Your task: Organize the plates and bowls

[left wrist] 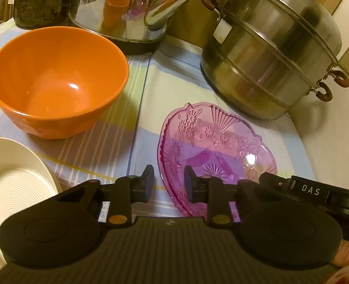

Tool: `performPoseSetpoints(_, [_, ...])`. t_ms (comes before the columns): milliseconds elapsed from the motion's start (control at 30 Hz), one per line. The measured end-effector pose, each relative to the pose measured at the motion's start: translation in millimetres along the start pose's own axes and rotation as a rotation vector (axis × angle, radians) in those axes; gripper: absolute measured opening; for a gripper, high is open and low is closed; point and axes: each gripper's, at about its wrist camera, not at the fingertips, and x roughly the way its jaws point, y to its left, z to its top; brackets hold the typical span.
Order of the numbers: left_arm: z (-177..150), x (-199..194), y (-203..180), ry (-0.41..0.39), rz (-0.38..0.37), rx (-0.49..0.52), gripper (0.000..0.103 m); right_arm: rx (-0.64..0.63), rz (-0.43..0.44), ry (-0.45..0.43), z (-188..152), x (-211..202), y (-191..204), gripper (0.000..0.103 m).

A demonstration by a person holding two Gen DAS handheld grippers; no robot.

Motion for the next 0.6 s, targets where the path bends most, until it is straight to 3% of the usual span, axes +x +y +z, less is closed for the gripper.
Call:
performPoseSetpoints(333, [-1.4, 2.1, 0.6, 0.005, 0.001, -0.003, 0.011, 0.0, 0.009, 0.013, -1.4, 3.0, 1.7, 0.016])
performPoseSetpoints(600, [-1.0, 1.1, 1.3, 0.004, 0.0, -0.014, 0.01, 0.013, 0.016, 0.007, -1.1, 1.7, -0.5, 0.011])
